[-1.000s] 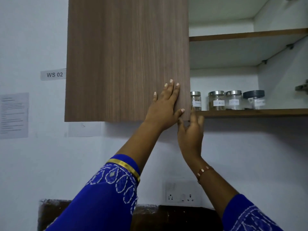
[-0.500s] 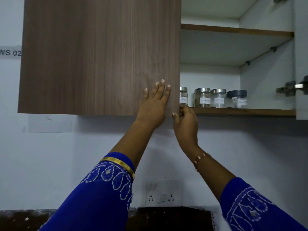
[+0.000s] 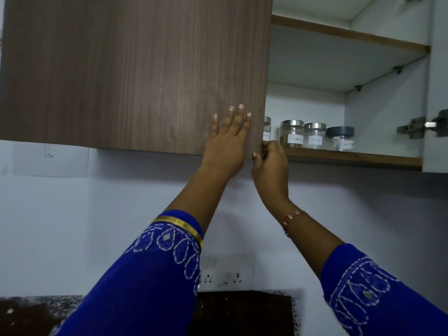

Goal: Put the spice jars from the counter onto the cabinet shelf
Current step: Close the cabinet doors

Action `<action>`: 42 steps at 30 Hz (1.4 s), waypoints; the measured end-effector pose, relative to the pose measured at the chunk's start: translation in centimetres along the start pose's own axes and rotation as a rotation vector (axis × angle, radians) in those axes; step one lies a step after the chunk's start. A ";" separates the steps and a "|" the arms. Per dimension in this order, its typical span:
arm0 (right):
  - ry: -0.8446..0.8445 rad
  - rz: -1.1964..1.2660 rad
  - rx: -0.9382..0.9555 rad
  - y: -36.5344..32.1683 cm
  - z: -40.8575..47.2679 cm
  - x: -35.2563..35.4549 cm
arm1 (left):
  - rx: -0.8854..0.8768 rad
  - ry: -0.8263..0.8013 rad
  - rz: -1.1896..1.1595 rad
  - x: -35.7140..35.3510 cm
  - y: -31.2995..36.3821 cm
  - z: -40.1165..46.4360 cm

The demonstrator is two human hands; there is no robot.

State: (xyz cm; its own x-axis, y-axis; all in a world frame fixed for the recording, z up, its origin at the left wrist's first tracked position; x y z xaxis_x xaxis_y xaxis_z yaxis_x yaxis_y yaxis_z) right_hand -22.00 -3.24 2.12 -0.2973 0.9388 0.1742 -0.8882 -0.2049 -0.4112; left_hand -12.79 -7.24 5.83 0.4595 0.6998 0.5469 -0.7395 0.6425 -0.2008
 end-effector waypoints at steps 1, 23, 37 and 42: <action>-0.028 -0.033 0.018 0.1 0.0 0.4 | -0.001 0.000 -0.007 -0.1 0.1 -0.1; 0.067 -0.700 0.203 3.6 -0.6 28.1 | -0.182 -0.013 -0.645 8.4 17.4 -3.0; 0.358 -1.081 0.260 5.6 -2.5 52.4 | -0.426 0.036 -0.864 19.0 41.4 -1.5; 0.431 -1.080 0.225 7.1 -3.7 57.8 | -0.457 0.069 -0.923 21.5 47.5 -1.6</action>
State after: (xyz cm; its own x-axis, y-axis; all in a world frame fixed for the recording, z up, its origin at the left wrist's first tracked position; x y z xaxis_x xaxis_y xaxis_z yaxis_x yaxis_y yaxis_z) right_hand -44.22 50.56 5.96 0.7494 0.6621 0.0010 -0.6608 0.7480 -0.0619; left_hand -37.26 38.85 6.73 0.7914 -0.1191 0.5996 0.1666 0.9857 -0.0242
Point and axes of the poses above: each hand's wrist, its own z-axis towards the middle knuckle, its own x-axis out of the back of the hand, y = z × x, the point moved 1 cm from there along z, towards the middle knuckle, and after that the axes turned 4 degrees about -y, right-handed, at the moved point
